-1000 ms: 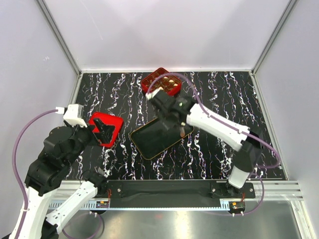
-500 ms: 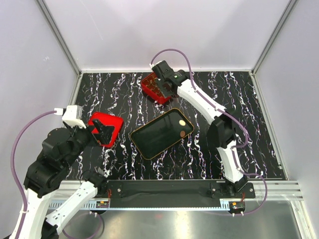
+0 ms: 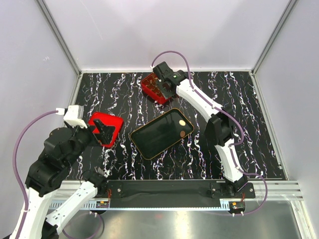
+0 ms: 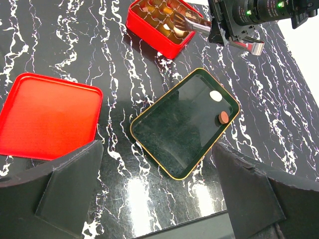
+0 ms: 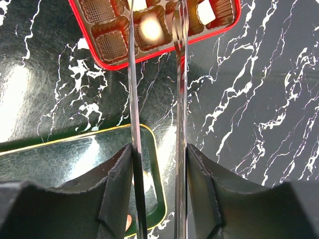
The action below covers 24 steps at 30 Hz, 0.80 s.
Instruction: Pack the chocolate
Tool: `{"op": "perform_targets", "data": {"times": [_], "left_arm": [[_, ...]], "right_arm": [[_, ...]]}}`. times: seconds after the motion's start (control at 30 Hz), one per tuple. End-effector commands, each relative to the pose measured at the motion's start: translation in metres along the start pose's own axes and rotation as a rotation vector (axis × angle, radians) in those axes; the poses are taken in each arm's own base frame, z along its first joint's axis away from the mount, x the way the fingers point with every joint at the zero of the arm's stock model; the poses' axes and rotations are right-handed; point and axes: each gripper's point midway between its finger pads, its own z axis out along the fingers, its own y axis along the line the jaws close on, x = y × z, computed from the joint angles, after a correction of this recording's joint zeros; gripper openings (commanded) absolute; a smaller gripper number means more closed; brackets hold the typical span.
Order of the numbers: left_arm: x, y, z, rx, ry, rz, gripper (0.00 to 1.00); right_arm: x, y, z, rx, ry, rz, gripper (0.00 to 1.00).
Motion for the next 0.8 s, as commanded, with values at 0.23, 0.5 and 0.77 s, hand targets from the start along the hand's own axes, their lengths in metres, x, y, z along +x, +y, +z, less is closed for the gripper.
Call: {"op": "perform_targets", "data": {"times": [0.23, 0.5, 0.77], "left_arm": [[-0.013, -0.003, 0.000, 0.010, -0.046, -0.003, 0.99], [-0.020, -0.003, -0.007, 0.008, -0.065, 0.003, 0.99], [-0.020, -0.005, -0.012, 0.026, -0.076, -0.002, 0.99]], "right_arm": [[-0.015, -0.015, -0.008, 0.038, -0.049, 0.005, 0.52], [0.005, -0.031, -0.073, 0.012, 0.017, 0.069, 0.52], [0.106, -0.002, -0.144, -0.085, 0.135, 0.117, 0.52]]}}
